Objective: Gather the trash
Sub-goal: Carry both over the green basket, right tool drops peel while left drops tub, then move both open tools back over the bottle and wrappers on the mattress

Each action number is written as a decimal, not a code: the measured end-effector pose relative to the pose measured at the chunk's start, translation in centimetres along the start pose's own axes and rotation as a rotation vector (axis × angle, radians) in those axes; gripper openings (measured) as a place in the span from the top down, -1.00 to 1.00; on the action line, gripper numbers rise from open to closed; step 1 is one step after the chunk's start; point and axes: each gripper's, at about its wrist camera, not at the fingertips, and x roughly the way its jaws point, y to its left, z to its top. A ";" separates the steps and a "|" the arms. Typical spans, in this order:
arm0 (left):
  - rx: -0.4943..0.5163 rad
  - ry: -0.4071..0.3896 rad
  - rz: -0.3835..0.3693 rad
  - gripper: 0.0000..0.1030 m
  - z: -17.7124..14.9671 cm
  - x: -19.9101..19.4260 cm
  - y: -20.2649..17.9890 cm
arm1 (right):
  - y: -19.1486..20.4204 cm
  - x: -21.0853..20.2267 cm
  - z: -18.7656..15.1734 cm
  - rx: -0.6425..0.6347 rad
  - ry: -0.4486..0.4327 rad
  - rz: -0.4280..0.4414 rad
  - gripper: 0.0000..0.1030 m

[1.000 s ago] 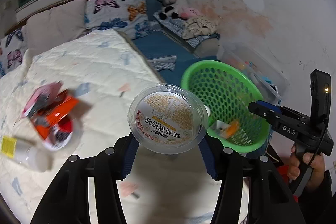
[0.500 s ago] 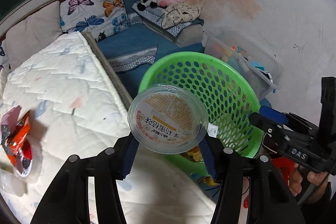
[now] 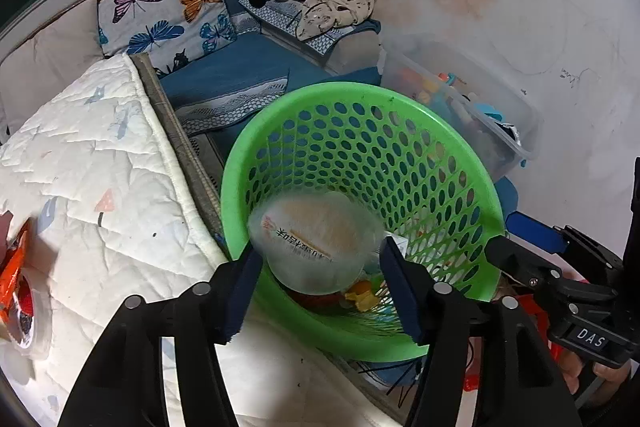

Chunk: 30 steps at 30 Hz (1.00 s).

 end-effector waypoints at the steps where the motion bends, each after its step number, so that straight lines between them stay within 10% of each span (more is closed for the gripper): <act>1: 0.000 -0.004 0.000 -0.22 -0.1 -0.1 0.0 | 0.0 0.0 0.0 0.000 0.000 0.000 -0.18; 14: -0.072 -0.034 0.086 -0.25 -2.7 -4.4 4.2 | 4.2 0.1 -0.2 -0.072 0.011 0.061 -0.27; 30: -0.403 -0.060 0.397 -0.25 -7.8 -12.3 18.6 | 13.5 2.7 0.8 -0.218 0.052 0.204 -0.29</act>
